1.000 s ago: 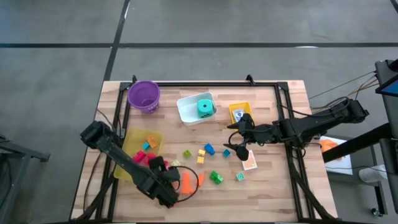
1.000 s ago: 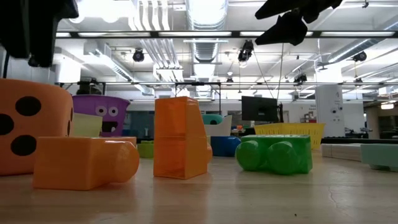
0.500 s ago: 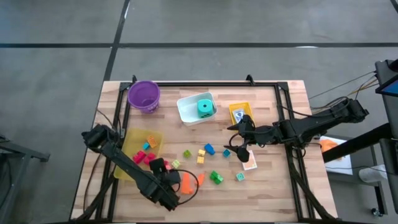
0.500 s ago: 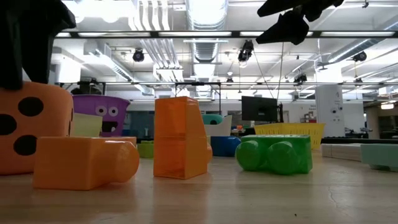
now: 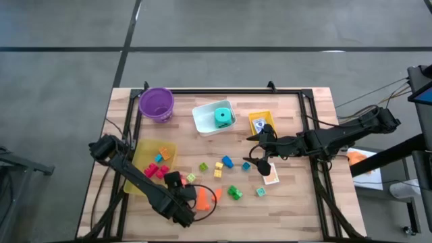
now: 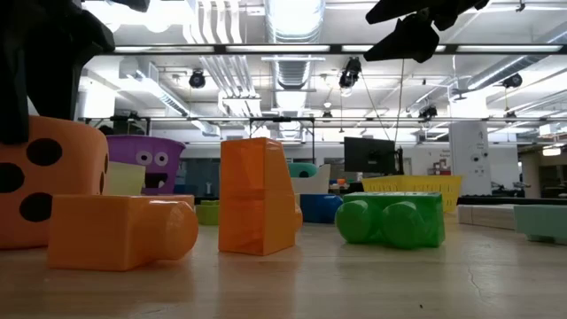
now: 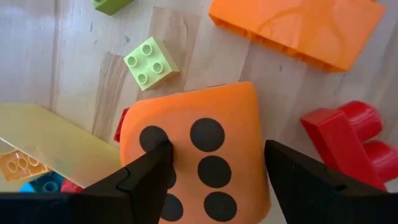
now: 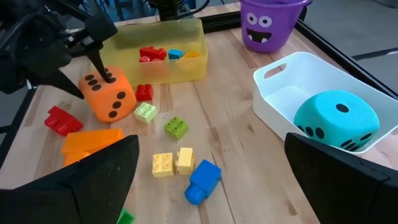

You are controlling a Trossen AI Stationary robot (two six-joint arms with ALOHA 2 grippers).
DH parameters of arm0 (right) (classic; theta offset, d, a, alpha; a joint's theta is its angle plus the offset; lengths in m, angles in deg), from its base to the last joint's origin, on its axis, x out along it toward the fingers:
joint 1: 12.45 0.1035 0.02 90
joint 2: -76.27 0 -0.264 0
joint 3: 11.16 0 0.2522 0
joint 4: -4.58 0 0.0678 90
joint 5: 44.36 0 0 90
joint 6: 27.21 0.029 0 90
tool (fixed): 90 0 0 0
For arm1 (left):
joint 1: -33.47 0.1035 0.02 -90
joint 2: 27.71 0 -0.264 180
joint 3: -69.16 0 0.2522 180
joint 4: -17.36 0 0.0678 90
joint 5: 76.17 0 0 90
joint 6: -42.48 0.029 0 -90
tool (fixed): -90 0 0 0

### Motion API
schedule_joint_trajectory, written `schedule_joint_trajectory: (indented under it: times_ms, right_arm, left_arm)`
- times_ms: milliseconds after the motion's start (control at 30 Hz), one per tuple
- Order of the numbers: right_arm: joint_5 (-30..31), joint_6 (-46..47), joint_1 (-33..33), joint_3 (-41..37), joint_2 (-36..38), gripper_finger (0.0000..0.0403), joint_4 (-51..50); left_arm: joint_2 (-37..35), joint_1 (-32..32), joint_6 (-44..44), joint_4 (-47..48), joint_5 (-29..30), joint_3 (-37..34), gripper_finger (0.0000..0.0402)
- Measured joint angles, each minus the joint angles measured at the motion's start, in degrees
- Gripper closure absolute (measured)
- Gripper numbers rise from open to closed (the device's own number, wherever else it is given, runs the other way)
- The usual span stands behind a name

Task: Pick & Place Toys
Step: Put the orange dice into the white bin

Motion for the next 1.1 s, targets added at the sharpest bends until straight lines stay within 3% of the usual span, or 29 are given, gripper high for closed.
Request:
schedule_joint_trajectory:
  times_ms: [400, 567, 1100]
  right_arm:
    - [0.0, 0.0, 0.0, 0.0, 0.0, 0.0004, 0.0]
    - [0.0, 0.0, 0.0, 0.0, 0.0, 0.0004, 0.0]
    - [-0.1, 0.0, 0.0, 0.0, 0.0, 0.0004, 0.1]
  left_arm:
    - [0.7, 0.4, 1.4, -1.2, 0.5, -0.1, 0.0149]
    - [0.7, 1.0, -5.2, -0.3, 0.7, -0.1, 0.0149]
    - [0.8, 1.4, -4.6, 0.3, -0.5, 0.0, 0.0152]
